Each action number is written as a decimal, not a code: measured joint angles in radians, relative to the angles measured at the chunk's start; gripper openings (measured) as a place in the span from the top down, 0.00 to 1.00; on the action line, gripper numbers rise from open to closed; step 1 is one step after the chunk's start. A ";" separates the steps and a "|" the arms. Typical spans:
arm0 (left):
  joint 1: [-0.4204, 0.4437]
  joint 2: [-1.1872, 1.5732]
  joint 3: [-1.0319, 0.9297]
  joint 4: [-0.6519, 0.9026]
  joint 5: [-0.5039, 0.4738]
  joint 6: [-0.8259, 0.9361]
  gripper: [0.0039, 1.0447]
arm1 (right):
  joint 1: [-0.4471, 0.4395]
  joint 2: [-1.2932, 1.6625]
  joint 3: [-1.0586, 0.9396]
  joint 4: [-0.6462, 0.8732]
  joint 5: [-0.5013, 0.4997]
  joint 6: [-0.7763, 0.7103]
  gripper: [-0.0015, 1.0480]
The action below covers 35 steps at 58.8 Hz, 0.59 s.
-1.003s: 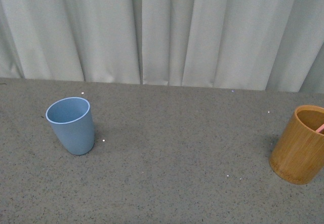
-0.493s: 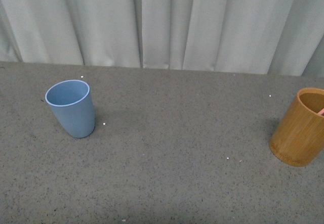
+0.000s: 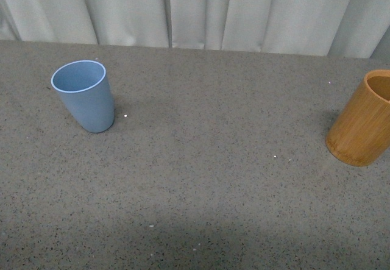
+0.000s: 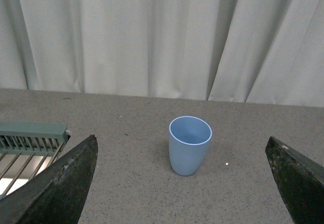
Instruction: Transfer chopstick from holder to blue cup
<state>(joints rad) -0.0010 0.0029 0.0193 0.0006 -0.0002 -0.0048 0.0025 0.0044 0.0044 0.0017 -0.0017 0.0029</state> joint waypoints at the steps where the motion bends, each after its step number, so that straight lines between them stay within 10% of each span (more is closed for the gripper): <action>1: 0.000 0.000 0.000 0.000 0.000 0.000 0.06 | 0.000 0.000 0.000 0.000 0.000 0.000 0.09; 14: -0.001 0.002 0.001 -0.001 -0.006 -0.001 0.06 | 0.000 0.000 0.000 0.000 0.000 0.000 0.09; 22: -0.057 0.189 0.050 -0.100 -0.236 -0.328 0.06 | 0.000 0.000 0.000 0.000 0.001 0.000 0.09; 35: -0.028 0.718 0.175 0.310 -0.217 -0.731 0.06 | 0.000 0.000 0.000 0.000 0.000 0.000 0.09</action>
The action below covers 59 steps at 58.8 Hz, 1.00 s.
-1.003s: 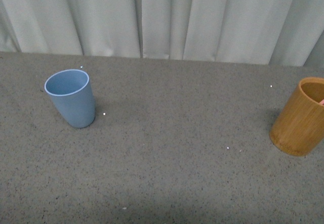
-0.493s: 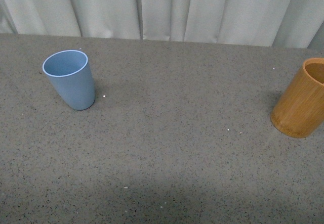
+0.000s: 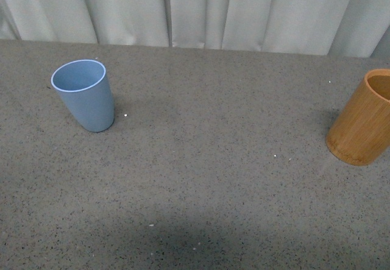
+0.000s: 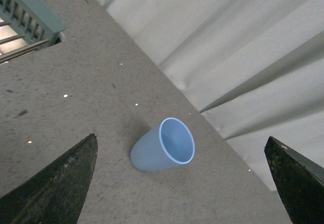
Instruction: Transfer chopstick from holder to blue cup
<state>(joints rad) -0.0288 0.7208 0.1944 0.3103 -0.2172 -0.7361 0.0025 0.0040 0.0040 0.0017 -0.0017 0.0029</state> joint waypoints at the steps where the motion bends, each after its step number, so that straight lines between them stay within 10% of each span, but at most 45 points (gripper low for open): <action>1: -0.002 0.031 0.010 0.023 0.001 -0.007 0.06 | 0.000 0.000 0.000 0.000 0.000 0.000 0.09; 14: -0.090 0.436 0.163 0.198 -0.049 -0.048 0.06 | 0.000 0.000 0.000 0.000 0.000 0.000 0.09; 59: -0.179 0.960 0.426 0.086 -0.045 -0.111 0.06 | 0.000 0.000 0.000 0.000 0.000 0.000 0.09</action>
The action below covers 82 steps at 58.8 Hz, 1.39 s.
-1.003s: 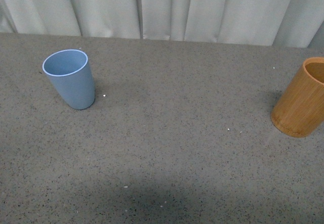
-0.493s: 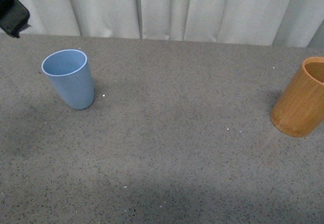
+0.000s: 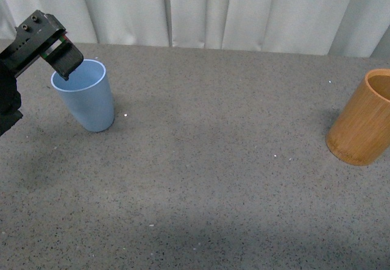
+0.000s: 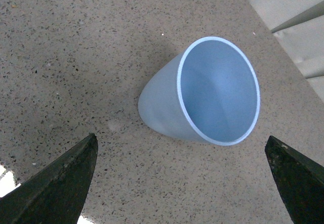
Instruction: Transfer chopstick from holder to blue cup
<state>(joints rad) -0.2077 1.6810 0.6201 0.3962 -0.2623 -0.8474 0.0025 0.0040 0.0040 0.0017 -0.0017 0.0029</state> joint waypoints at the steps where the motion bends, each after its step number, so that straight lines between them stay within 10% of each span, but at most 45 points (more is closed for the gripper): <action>1: 0.000 0.006 0.002 -0.004 -0.001 0.000 0.06 | 0.000 0.000 0.000 0.000 0.000 0.000 0.09; 75: 0.037 0.201 0.133 -0.056 -0.056 -0.084 0.06 | 0.000 0.000 0.000 0.000 0.000 0.000 0.09; 82: 0.034 0.212 0.134 -0.056 -0.056 -0.087 0.24 | 0.000 0.000 0.000 0.000 0.000 0.000 0.09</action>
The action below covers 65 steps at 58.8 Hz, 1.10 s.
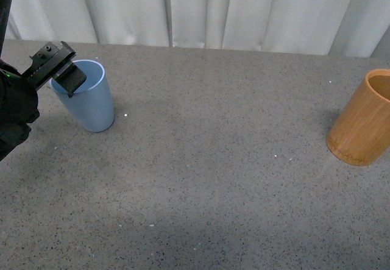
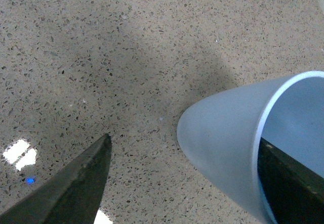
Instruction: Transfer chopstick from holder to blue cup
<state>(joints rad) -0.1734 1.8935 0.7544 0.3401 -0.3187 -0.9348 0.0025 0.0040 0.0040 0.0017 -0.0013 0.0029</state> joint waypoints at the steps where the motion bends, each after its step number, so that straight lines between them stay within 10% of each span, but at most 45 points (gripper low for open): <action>1: 0.000 0.001 0.000 0.000 0.000 0.000 0.25 | 0.000 0.000 0.000 0.000 0.000 0.000 0.09; 26: -0.016 -0.040 -0.001 0.035 0.039 -0.003 0.96 | 0.000 0.000 0.000 0.000 0.000 0.000 0.09; 65: -0.015 -0.138 0.074 -0.050 0.274 0.396 0.97 | 0.000 0.000 0.000 0.000 0.000 0.000 0.09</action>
<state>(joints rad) -0.1886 1.7550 0.8280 0.2905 -0.0448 -0.5385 0.0025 0.0040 0.0040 0.0017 -0.0017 0.0029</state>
